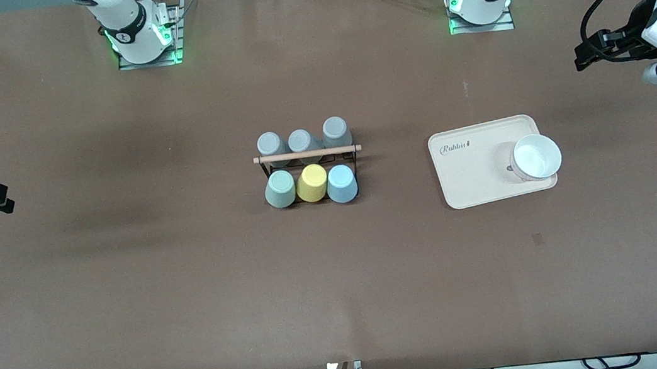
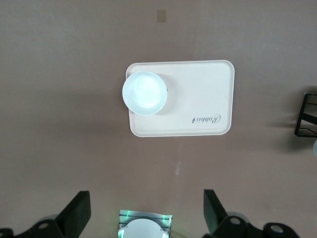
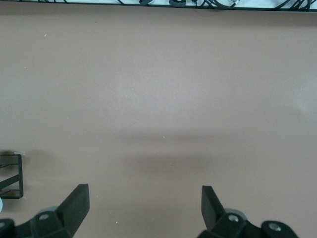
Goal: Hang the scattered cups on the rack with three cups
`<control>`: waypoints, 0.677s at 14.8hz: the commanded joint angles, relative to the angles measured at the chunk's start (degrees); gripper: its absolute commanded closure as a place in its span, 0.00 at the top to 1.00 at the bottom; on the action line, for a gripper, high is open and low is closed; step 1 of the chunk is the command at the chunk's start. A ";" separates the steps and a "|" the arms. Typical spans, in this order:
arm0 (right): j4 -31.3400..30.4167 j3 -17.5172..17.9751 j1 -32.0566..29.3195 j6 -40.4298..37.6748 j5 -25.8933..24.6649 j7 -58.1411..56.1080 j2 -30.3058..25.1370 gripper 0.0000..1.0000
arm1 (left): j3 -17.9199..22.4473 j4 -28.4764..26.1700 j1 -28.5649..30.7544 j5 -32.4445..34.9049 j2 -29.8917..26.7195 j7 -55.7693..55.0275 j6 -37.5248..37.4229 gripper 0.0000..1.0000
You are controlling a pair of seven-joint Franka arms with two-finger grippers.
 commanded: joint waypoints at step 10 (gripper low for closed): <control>-9.41 0.25 0.07 -4.57 -0.25 -1.25 -9.52 1.00 | 0.20 1.21 0.30 -0.60 0.50 0.80 -0.83 1.00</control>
